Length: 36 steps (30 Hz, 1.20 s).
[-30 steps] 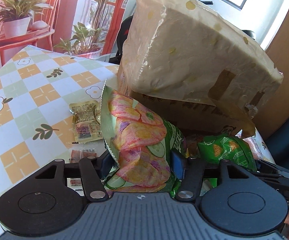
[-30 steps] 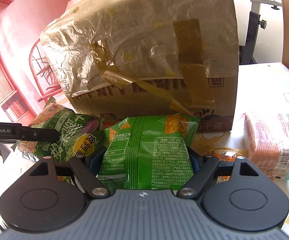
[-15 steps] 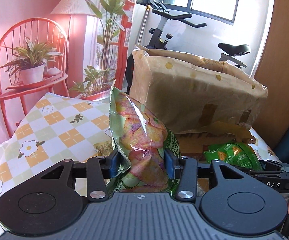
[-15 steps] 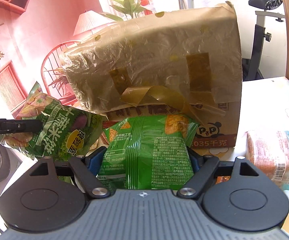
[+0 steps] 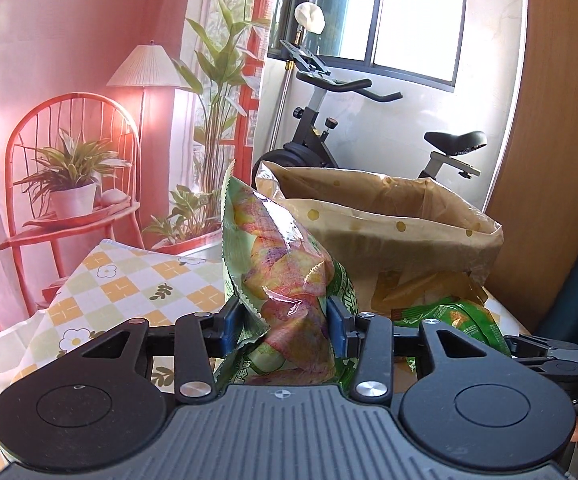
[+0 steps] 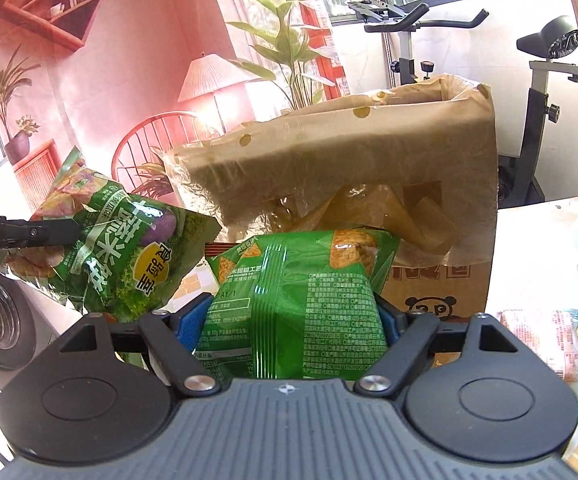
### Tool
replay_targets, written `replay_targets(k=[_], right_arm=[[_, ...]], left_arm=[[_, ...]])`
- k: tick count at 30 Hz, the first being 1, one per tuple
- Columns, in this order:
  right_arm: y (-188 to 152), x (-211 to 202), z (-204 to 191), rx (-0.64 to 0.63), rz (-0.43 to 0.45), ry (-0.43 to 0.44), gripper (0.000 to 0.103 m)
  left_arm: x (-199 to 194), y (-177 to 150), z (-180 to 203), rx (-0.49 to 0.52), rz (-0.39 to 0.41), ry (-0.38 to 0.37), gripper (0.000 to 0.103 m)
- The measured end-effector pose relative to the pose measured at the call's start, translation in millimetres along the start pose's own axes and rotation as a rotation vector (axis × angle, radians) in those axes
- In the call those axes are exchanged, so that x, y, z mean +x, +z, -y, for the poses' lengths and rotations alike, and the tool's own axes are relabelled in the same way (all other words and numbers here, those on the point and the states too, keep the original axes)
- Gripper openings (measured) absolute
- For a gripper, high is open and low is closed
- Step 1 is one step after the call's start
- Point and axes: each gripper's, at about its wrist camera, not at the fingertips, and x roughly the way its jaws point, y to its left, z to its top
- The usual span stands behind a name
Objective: Organize snacks
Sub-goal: 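Carry both bags up over the box and drop them inside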
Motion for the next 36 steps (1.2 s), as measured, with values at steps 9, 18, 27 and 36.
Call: replay_targets(k=[9,18,27,36], right_arm=[[25,-22,-7,-0.017,0.080,0.013,0.081],[67,-44,-11,-0.019,0.137,0.032,0.080],[51,-50,-7,0.008,0.083,0.064,0.078],[42,-53,-12,0.024,0.055,0.103,0.077]], left_arm=[[-26,27,5,-0.002,0.105,0.007,0.046],[-40,69,21,0.017,0.235,-0.008,0.046],[-32,65,25,0.010,0.225,-0.035,0.046],[-28,53,13,-0.012,0.177,-0.041,0.046]])
